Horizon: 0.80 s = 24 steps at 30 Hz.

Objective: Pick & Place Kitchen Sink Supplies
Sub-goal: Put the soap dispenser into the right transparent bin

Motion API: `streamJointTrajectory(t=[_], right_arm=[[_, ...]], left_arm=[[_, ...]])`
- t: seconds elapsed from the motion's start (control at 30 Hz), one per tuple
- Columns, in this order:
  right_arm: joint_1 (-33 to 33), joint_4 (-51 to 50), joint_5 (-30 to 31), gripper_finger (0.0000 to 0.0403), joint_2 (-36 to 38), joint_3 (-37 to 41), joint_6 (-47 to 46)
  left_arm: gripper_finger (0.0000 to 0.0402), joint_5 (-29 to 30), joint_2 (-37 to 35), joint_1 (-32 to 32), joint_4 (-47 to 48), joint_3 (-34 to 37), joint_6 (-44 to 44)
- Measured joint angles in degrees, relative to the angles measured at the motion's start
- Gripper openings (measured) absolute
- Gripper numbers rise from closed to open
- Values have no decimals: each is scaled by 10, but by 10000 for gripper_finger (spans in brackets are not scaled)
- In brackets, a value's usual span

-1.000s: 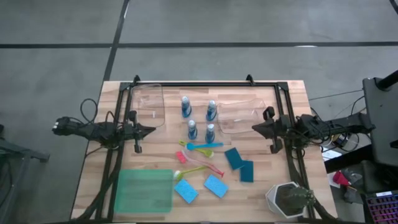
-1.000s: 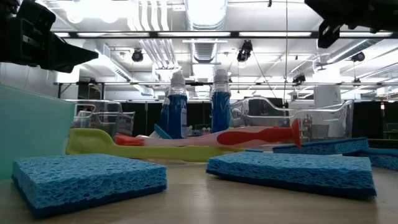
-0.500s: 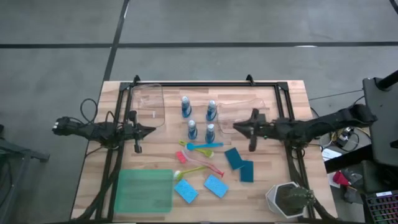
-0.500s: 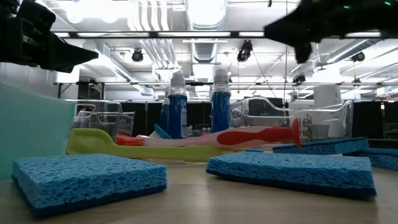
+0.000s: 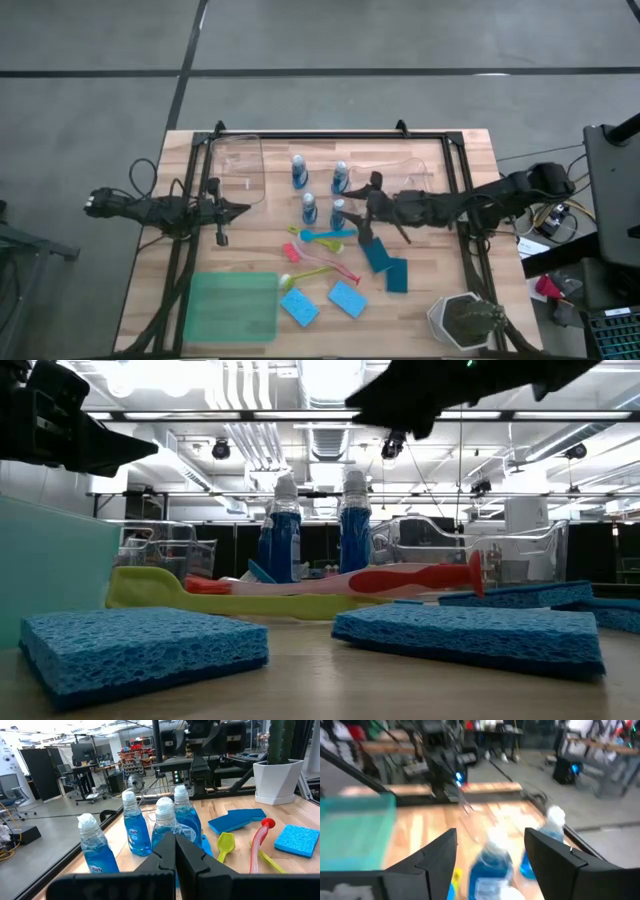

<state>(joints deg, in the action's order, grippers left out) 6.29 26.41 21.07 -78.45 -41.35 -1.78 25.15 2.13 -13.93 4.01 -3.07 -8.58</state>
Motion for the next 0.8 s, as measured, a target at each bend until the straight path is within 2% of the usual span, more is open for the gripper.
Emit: streamJointTrajectory(t=[0.23, 0.47, 0.8], right_arm=[[-45, -27, -4, 250, -25, 3, -51], [-52, -25, -31, 263, -54, 7, -60], [-52, -22, -31, 248, -91, 8, -64]], left_arm=[[0, 0, 0, 0, 0, 0, 0], [0, 0, 0, 0, 0, 0, 0], [0, 0, 0, 0, -1, 0, 0]])
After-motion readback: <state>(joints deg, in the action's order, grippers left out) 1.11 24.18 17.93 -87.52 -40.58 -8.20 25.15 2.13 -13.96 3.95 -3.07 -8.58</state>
